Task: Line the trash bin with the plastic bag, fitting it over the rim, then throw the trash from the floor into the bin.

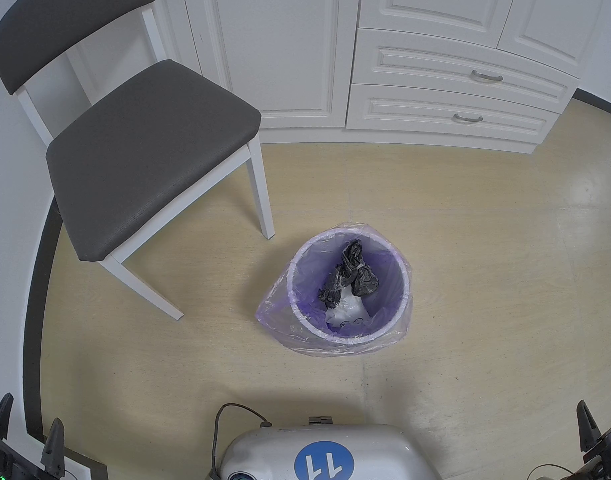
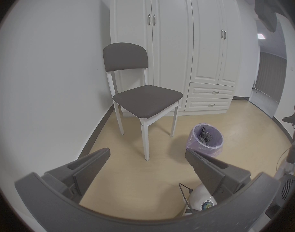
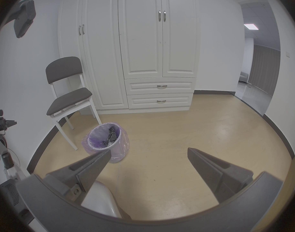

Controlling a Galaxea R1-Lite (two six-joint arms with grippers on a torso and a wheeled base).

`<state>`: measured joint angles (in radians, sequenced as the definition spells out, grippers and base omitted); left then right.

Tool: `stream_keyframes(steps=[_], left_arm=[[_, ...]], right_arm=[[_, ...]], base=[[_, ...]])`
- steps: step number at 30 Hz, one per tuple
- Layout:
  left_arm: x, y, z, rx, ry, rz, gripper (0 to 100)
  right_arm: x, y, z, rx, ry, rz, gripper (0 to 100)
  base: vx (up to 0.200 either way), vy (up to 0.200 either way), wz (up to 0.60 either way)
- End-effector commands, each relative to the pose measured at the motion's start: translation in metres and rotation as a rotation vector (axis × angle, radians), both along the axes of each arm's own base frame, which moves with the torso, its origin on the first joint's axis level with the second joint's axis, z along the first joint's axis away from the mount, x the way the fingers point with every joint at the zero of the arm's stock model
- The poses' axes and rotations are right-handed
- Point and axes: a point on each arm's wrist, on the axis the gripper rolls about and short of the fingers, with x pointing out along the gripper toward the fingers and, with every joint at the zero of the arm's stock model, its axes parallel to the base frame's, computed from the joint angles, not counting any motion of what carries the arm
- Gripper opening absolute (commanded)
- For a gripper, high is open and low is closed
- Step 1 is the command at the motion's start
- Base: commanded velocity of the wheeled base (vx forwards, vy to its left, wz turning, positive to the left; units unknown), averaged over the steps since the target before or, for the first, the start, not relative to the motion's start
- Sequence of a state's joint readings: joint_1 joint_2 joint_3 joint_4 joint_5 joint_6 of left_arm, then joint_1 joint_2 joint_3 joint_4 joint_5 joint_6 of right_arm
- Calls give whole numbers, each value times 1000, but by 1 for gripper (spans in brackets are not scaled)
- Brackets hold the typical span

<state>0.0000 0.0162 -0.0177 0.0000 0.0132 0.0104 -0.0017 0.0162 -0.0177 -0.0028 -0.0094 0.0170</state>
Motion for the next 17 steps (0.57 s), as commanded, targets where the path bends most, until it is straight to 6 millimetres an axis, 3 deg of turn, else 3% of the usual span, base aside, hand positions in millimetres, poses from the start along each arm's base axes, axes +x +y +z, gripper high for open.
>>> stream_keyframes(steps=[1, 17], left_arm=[[0, 0, -5, 0, 5, 1, 100], [0, 0, -5, 0, 3, 1, 100]], right_arm=[[0, 0, -5, 0, 1, 0, 100], [0, 0, -5, 1, 1, 0, 100]], base=[[0, 0, 0], [0, 0, 0]])
